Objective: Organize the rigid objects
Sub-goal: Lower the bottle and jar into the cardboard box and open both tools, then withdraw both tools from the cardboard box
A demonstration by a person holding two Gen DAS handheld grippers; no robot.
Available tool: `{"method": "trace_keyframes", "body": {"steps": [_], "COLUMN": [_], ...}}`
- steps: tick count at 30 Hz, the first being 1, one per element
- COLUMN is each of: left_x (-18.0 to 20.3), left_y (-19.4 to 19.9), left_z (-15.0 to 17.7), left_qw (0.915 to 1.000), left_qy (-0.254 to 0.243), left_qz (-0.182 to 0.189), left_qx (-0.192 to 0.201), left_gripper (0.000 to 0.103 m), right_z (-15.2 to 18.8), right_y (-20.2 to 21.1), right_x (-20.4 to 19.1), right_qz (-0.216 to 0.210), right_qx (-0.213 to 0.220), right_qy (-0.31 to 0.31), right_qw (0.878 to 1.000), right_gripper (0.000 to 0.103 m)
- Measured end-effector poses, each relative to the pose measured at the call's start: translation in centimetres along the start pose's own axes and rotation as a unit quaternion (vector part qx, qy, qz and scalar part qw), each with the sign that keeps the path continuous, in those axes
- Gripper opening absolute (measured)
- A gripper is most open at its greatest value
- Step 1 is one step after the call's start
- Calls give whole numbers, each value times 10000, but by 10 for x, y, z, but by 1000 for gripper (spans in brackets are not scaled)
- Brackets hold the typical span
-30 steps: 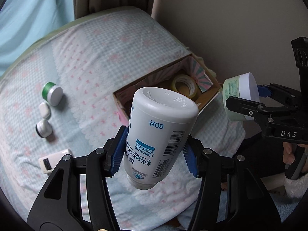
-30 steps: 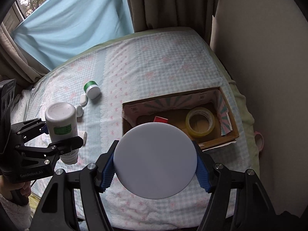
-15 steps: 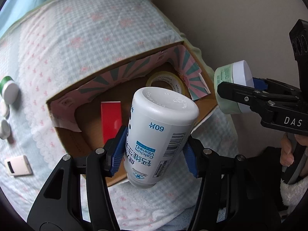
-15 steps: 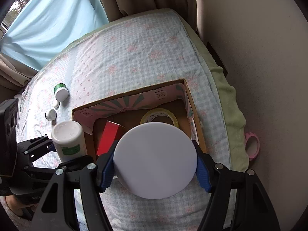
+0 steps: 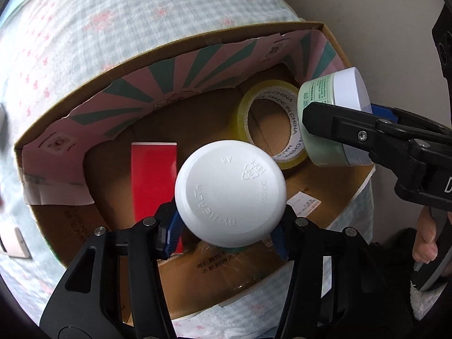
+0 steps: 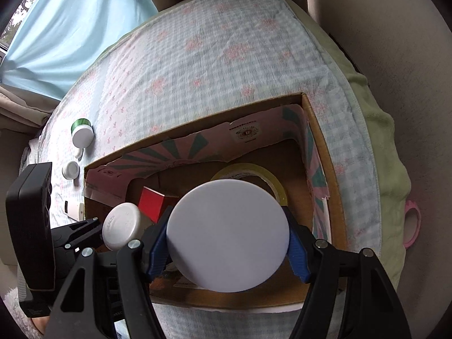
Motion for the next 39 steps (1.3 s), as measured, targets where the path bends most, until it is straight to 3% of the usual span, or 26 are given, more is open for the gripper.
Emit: {"method": "trace_keyframes", "body": {"steps": [2,3,4,5,6,8,12,23,39], "left_x": [-1,-2,-1,-2,-2,-2,-4,-8,-24], "left_y": [-2,-1,2,6,9,14,21,52,181], "left_z": [-2,-3,-4,-5,-4,-2,7,14,71], "left_qw": [9998,9997,9996,9995,9996,9995,9994,9977,9900], "left_qy": [162,237,278,287,268,257,290,474,517], "left_qz": [11,54,90,62,35,17,22,38,-288], "left_qx": [-66,-48,-14,84,128,168,192,484,1282], "left_gripper": [53,61,95,103,103,103,103,103,103], "right_z": [0,0,-1,-2,-4,-8,-8,4,24], "right_y": [-4,-6,-6,-1,7,22,37,58,135], "right_x": [1,1,2,4,6,12,21,6,-56], "right_qz": [30,93,142,111,32,-100,93,212,334], "right_qx": [-21,-40,22,216,465,791,1039,798,1175], "right_qy": [11,3,-32,-97,-189,-416,-570,-278,421], "right_qw": [10000,9999,9999,9997,9987,9959,9929,9962,9916], "right_gripper": [66,66,74,96,103,103,103,103,103]}}
Point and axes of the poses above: each gripper's, at about its wrist camera, not at the fingertips, and y roughly against the way its jaws point, x to its right, z to its underside, the point moved 2 cm from there along -y, roughly the way its jaws point, and after that the axes turned 8 degrees about x, right-handed, at the moved point
